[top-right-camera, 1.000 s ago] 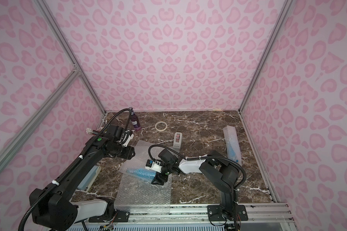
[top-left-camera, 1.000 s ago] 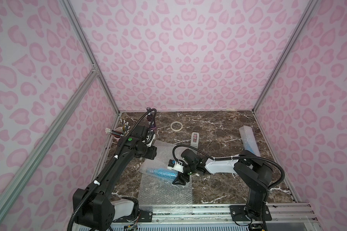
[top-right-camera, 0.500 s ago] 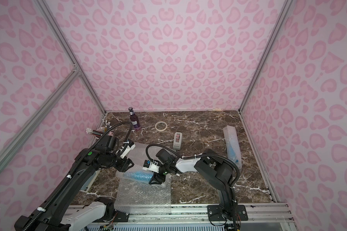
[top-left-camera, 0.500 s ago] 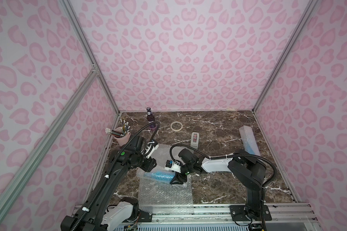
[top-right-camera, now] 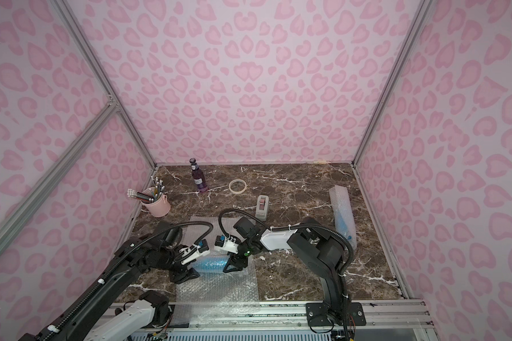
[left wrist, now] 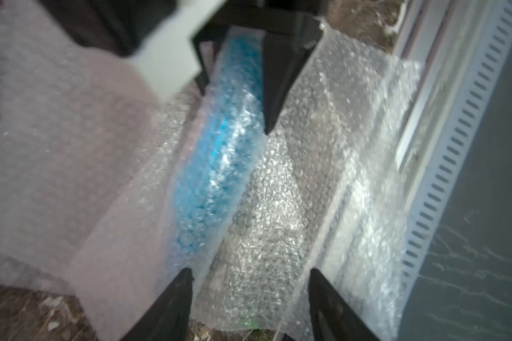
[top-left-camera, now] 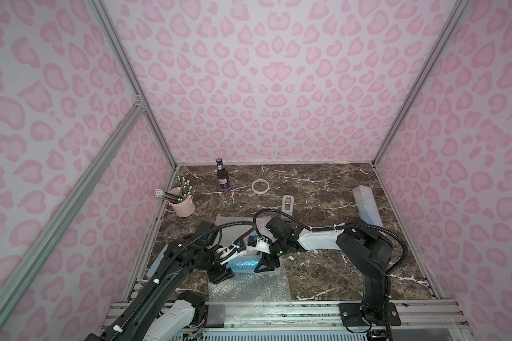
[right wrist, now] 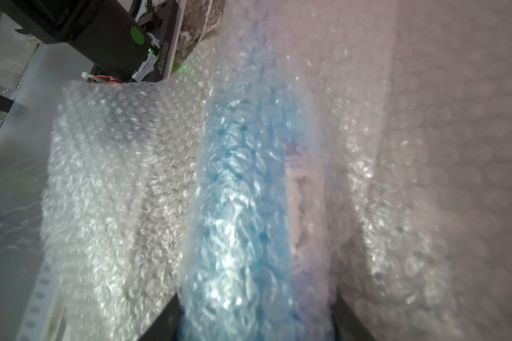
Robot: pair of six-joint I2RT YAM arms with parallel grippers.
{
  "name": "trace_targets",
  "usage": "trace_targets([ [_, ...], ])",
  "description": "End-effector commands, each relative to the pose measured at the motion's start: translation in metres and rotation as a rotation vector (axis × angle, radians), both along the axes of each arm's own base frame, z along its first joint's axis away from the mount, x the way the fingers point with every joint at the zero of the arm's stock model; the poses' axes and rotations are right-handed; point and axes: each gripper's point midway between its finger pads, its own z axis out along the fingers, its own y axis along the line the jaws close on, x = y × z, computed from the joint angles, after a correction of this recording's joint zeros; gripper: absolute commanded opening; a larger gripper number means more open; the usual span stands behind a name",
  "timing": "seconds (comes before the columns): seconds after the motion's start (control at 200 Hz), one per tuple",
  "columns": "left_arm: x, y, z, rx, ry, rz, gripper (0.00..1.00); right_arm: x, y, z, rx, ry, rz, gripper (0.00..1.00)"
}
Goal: Wrap wine bottles in bubble wrap
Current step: Wrap the wine bottle in bubble wrap.
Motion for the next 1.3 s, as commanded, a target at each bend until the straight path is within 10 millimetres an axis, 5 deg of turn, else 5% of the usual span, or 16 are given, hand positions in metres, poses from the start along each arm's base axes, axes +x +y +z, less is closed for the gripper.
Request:
trace_targets([
  [0.0, 0.005, -0.008, -0.007, -0.005, -0.112, -0.121, 0.68, -0.012, -0.01, 0.002, -0.02, 0.068, 0.037, 0.5],
  [0.225, 0.04, -0.023, -0.02, 0.055, -0.305, -0.199, 0.68, -0.012, -0.009, -0.003, -0.025, 0.106, 0.034, 0.5],
  [0.9, 0.054, -0.059, -0.079, 0.196, -0.231, -0.412, 0.63, -0.011, -0.015, -0.003, -0.013, 0.226, 0.033, 0.52],
  [1.095, 0.054, -0.057, -0.086, 0.233, -0.194, -0.423, 0.54, -0.004, -0.017, -0.008, -0.03, 0.218, -0.005, 0.64],
  [1.275, 0.05, -0.055, -0.088, 0.228, -0.144, -0.409, 0.5, 0.003, -0.019, 0.008, 0.005, 0.168, -0.031, 0.75],
  [1.295, 0.049, -0.054, -0.089, 0.227, -0.137, -0.407, 0.49, 0.004, -0.02, 0.011, 0.01, 0.162, -0.035, 0.82],
])
